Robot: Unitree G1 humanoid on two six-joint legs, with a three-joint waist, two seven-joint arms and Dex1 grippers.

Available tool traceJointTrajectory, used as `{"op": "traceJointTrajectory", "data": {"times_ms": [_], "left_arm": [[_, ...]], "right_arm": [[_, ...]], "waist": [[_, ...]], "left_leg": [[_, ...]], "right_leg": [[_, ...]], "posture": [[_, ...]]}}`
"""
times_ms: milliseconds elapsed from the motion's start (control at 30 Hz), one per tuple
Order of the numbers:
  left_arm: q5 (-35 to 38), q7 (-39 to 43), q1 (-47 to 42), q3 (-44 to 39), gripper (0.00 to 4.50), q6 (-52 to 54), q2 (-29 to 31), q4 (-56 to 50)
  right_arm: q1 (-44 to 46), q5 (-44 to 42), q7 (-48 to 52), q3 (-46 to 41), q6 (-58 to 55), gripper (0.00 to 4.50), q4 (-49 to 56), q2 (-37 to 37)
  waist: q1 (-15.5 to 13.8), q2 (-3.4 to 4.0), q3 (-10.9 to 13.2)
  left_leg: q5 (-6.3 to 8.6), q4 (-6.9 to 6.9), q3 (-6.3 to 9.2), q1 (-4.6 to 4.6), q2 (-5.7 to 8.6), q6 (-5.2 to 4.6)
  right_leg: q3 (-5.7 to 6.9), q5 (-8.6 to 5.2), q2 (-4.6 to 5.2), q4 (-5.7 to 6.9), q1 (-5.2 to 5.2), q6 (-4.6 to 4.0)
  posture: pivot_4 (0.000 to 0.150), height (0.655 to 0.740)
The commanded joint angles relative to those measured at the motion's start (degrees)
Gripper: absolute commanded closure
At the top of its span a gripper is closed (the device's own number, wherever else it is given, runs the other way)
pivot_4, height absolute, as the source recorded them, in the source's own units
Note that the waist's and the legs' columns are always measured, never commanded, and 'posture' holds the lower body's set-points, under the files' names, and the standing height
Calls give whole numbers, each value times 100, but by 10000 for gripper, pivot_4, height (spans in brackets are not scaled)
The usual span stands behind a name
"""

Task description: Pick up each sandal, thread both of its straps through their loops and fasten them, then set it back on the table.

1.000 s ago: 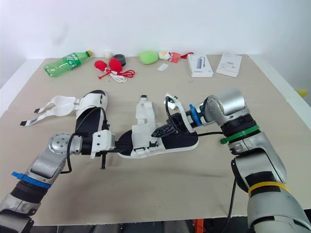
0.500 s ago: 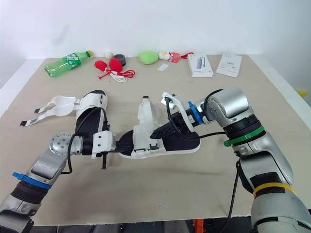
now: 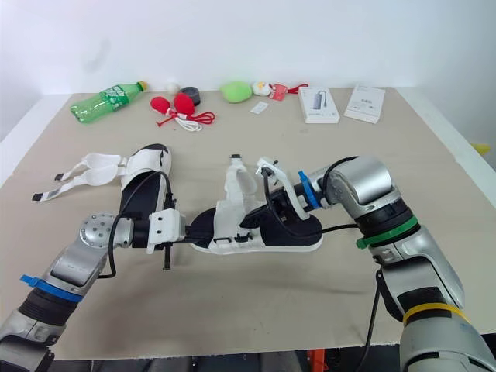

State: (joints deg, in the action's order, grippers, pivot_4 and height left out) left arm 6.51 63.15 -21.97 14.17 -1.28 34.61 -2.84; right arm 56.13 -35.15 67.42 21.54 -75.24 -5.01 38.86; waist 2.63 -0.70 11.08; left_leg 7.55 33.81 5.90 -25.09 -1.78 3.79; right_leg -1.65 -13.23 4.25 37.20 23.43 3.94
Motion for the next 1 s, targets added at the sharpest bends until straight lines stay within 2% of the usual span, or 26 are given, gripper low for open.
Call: {"op": "traceJointTrajectory", "data": {"times_ms": [33, 700, 833, 900, 933, 1000], "left_arm": [[-58, 29, 21, 48, 45000, 13, 44, 20], [-71, 62, -67, 103, 45000, 11, 18, 94], [-74, 64, -60, 110, 45000, 11, 21, 88], [-77, 65, -60, 115, 45000, 8, 21, 87], [-80, 64, -63, 118, 45000, 8, 18, 87], [-78, 62, -71, 124, 45000, 18, 10, 81]], "right_arm": [[114, -250, -83, -417, -256, 44309, 290, 1], [-534, -555, -518, -727, -495, 44309, 1006, 172], [-509, -631, -503, -859, -398, 30740, 1030, 179], [-380, -621, -526, -928, -356, 21603, 882, 137], [-261, -569, -567, -963, -296, 19145, 732, 76], [-42, -472, -658, -1011, -187, 19145, 431, -73]], "waist": [[0, 0, 0], [-3, -1, 0], [-3, -1, 0], [-3, -1, 0], [-3, -1, 0], [-1, 0, 0]], "left_leg": [[0, 0, 0, 0, 0, 0], [0, 4, 0, 0, 0, 0], [0, 5, 0, 0, 0, 0], [0, 5, 0, 0, 0, 0], [0, 5, 0, 0, 0, 0], [0, 7, 0, 1, 0, 0]], "right_leg": [[0, 0, 0, 0, 0, 0], [0, 2, 0, 0, -2, 1], [0, 3, 0, 0, -3, 0], [0, 3, 0, 0, -2, 1], [0, 3, 0, 0, -3, 1], [0, 6, 0, 0, -2, 0]], "posture": [[1500, 7400], [1500, 7400], [1500, 7400], [1500, 7400], [1500, 7400], [1500, 7400]]}}
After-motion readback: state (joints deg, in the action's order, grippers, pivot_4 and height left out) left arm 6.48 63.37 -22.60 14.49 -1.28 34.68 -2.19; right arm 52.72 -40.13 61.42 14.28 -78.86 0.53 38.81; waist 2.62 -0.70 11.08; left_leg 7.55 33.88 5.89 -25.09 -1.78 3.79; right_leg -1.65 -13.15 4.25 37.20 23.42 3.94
